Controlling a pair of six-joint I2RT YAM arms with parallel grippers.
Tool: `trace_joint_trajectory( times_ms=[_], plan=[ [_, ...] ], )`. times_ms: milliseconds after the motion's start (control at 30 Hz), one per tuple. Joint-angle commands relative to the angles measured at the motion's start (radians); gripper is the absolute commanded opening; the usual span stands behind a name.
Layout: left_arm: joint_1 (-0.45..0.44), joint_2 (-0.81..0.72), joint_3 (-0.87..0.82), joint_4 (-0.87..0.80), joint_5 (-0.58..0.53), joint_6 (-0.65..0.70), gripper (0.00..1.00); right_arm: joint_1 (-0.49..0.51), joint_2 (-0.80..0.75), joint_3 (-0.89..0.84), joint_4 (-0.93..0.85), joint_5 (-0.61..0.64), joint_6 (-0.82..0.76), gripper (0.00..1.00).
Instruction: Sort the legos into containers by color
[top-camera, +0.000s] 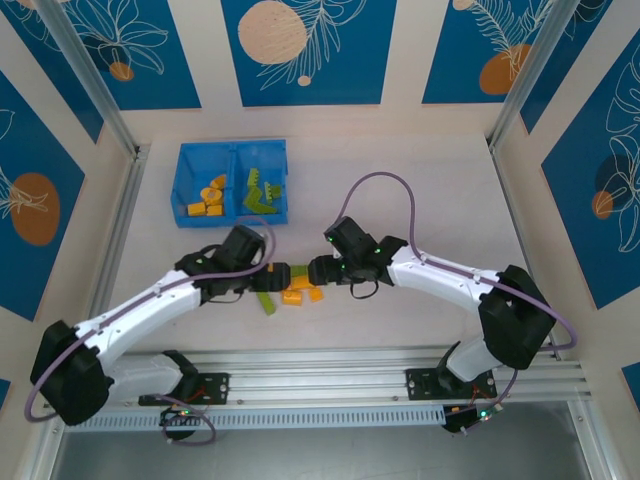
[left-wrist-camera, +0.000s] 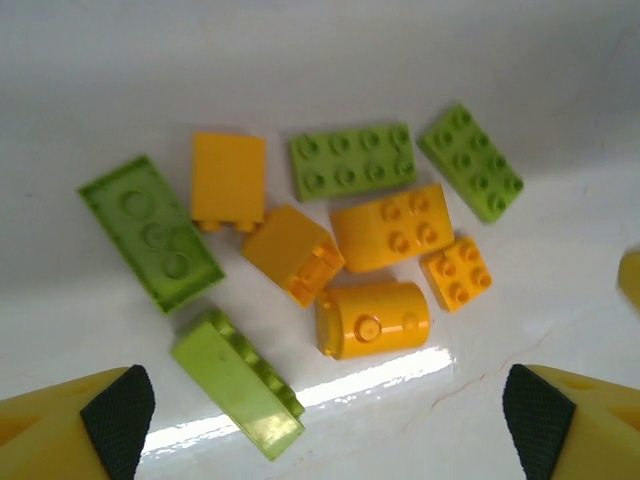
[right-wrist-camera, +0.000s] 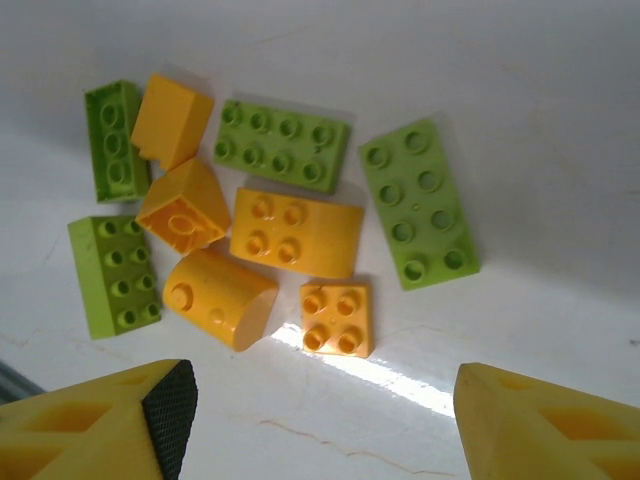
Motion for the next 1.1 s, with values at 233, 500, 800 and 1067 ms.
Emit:
trace_joint_trajectory(
  times_ms=[233, 500, 800, 1067],
  plan=[
    [-0.157, 0.307, 0.125, -0.044, -0.165, -0.036, 0.79, -0.070, -0.137, -0.068, -0.029, 0.046, 0.057, 0.72],
    [-0.166, 0.413, 0.108, 0.007, -0.092, -0.036, 0.59, -0.069, -0.175, -0.086, -0.042, 0.040, 0.070, 0.73],
    [-0.172, 0.448, 0.080, 0.072, -0.029, -0.051, 0.65, -0.064, -0.176, -0.078, -0.055, 0.033, 0.062, 0.73],
    [-0.177, 0.469, 0.076, 0.086, -0.032, -0.056, 0.61, -0.058, -0.185, -0.065, -0.065, 0.040, 0.062, 0.73]
  ],
)
